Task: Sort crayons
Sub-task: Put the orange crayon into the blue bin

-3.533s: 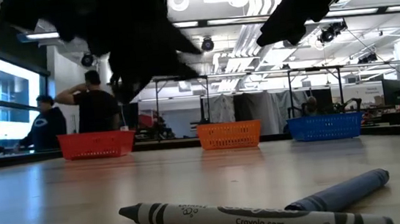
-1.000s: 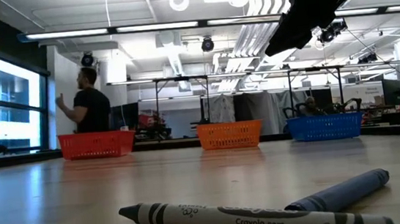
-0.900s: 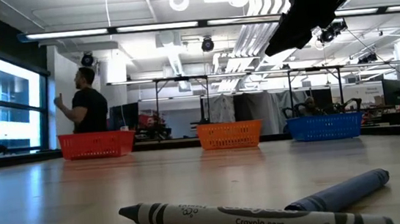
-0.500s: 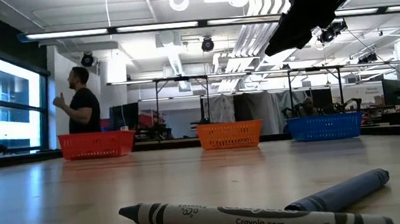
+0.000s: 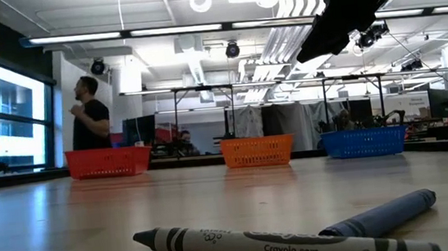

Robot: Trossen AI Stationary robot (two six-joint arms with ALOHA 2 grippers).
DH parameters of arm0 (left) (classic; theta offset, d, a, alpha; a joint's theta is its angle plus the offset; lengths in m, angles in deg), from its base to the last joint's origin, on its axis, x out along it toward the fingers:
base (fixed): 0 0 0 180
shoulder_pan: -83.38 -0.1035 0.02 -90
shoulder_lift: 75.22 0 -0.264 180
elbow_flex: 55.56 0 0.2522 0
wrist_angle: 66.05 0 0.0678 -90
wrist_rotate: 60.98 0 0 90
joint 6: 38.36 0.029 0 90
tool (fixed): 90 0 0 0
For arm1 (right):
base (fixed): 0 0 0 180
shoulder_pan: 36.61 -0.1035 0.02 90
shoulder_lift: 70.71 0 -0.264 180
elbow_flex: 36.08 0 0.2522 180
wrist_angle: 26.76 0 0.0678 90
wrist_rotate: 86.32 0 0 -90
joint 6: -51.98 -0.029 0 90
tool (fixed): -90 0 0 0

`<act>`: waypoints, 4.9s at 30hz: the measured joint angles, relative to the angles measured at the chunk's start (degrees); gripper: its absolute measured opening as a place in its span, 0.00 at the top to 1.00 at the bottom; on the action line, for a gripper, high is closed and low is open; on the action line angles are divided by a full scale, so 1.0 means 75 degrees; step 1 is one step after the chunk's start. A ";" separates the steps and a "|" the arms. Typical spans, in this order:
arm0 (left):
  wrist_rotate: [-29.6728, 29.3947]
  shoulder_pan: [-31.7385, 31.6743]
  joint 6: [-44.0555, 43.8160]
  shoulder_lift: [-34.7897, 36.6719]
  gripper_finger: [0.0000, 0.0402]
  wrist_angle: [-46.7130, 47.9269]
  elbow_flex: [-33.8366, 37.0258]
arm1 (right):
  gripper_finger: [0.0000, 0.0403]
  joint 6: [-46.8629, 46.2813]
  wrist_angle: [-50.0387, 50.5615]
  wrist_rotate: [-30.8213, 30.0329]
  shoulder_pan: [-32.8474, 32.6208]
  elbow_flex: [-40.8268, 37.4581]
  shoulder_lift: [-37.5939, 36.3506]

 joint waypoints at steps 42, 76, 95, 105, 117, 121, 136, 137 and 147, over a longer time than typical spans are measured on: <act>0.0031 -0.0061 -0.0009 -0.0518 0.90 -0.0182 -0.0026 | 0.65 -0.0143 -0.0002 0.0000 0.0000 0.0000 0.0000; -0.9981 -0.2144 0.7197 0.1536 1.00 -0.3418 -0.0026 | 0.65 -0.0147 -0.3241 -0.0138 -0.1708 0.0003 0.0000; -0.9251 -0.3538 1.1876 0.1536 1.00 -0.7667 -0.0026 | 0.65 0.0949 -0.4350 -0.2353 -0.2034 0.0003 0.0000; -0.8434 -0.3441 1.1998 0.1536 1.00 -0.8123 -0.0026 | 0.65 0.1249 -0.4364 -0.2381 -0.2031 0.0003 0.0000; -0.8230 -0.3381 1.2115 0.1425 1.00 -0.8412 -0.0035 | 0.65 0.1266 -0.4676 -0.2387 -0.2025 0.0003 0.0000; -0.8120 -0.3389 1.2139 0.1425 1.00 -0.8574 -0.0035 | 0.65 0.1268 -0.4733 -0.2387 -0.2025 0.0003 0.0000; -0.7863 -0.3465 1.2384 0.1425 1.00 -0.8749 -0.0035 | 0.79 0.1601 -0.4998 -0.2114 -0.2022 0.0003 0.0000; -0.7838 -0.3477 1.2378 0.1425 1.00 -0.8748 -0.0034 | 0.81 0.1606 -0.5001 -0.2059 -0.2022 0.0003 0.0000; -0.7820 -0.3468 1.2333 0.1425 1.00 -0.8751 -0.0035 | 0.97 0.1638 -0.5036 -0.1957 -0.1973 0.0003 0.0000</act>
